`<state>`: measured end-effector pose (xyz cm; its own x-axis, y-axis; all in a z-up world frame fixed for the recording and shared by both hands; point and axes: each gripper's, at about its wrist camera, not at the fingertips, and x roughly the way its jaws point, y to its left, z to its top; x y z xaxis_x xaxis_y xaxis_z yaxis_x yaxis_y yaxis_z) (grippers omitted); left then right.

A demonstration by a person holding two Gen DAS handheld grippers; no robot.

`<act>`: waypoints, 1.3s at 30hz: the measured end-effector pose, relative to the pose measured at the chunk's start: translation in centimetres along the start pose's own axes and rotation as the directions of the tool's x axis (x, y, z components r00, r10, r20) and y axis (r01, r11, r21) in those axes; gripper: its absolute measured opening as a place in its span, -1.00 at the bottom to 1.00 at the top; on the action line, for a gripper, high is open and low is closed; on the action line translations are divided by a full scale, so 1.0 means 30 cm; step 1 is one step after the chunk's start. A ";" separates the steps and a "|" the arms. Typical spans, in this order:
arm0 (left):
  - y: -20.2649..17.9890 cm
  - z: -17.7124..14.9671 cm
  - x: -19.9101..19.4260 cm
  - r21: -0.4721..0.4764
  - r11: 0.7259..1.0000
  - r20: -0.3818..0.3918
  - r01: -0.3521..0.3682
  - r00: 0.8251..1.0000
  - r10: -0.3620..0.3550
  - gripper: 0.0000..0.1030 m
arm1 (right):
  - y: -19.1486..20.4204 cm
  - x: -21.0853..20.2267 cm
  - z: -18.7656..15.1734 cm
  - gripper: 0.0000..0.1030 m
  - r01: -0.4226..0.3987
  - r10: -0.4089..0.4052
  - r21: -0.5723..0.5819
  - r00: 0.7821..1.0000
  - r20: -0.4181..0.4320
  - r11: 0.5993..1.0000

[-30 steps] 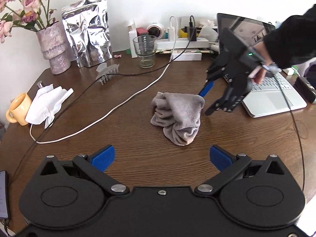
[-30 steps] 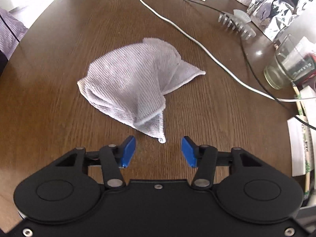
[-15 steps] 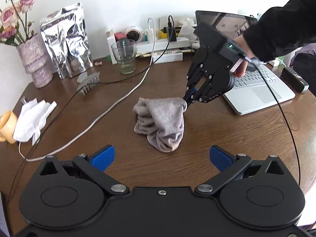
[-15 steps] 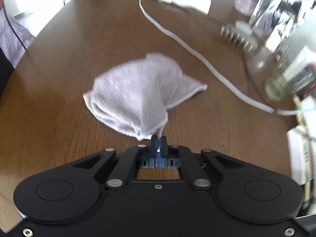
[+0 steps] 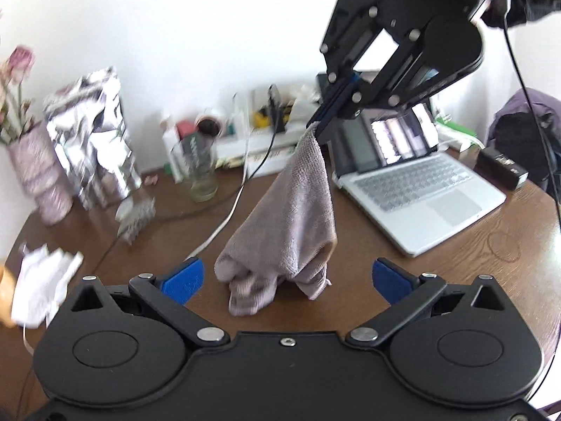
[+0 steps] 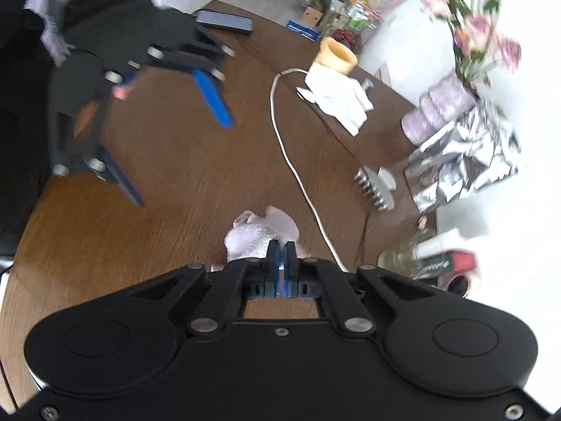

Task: Fold towel

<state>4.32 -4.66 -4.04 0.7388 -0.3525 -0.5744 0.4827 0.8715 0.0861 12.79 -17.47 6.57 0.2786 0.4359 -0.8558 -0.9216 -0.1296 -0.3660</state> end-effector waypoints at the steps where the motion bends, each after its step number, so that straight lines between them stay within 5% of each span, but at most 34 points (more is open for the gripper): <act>1: 0.001 0.006 0.000 0.006 1.000 0.008 0.007 1.000 -0.007 1.00 | 0.014 -0.017 0.018 -0.96 0.001 -0.001 -0.024 1.000 -0.010 1.000; 10: 0.023 0.059 -0.024 0.072 0.986 0.051 0.152 0.986 -0.156 1.00 | 0.085 -0.188 0.163 -0.96 -0.022 0.017 -0.099 0.998 -0.055 0.995; 15: 0.047 0.049 -0.054 0.200 0.945 0.024 0.258 0.963 -0.268 1.00 | 0.103 -0.283 0.242 -0.96 -0.053 0.040 -0.132 0.994 -0.099 0.990; 19: 0.036 0.045 -0.091 0.250 0.905 -0.046 0.343 0.938 -0.343 1.00 | 0.065 -0.359 0.298 -0.96 -0.043 0.039 -0.048 0.996 -0.079 0.998; 23: -0.006 0.014 -0.173 0.186 0.921 -0.006 0.341 0.938 -0.346 1.00 | -0.007 -0.418 0.333 -0.96 0.022 -0.018 0.118 0.999 -0.036 0.993; 27: -0.048 0.001 -0.233 0.007 0.980 0.020 0.200 0.980 -0.200 1.00 | -0.089 -0.450 0.336 -0.96 0.093 -0.081 0.368 0.996 -0.047 0.925; 28: -0.057 0.002 -0.224 -0.027 0.983 0.000 0.179 0.984 -0.179 1.00 | -0.112 -0.451 0.334 -0.96 0.113 -0.093 0.464 0.994 -0.065 0.879; 32: -0.091 0.008 -0.129 -0.084 0.993 -0.108 0.089 0.989 -0.098 1.00 | -0.147 -0.427 0.345 -0.96 0.128 -0.082 0.671 0.992 -0.100 0.730; 39: -0.089 0.011 0.028 -0.080 0.997 -0.140 -0.007 0.990 -0.004 1.00 | -0.198 -0.395 0.353 -0.96 0.119 -0.045 0.814 0.993 -0.114 0.569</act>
<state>3.80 -7.41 -4.47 0.6635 -0.3048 -0.6833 0.4380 0.8986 0.0246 12.11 -12.44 22.77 0.3485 0.3373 -0.8745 -0.7115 0.7026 -0.0125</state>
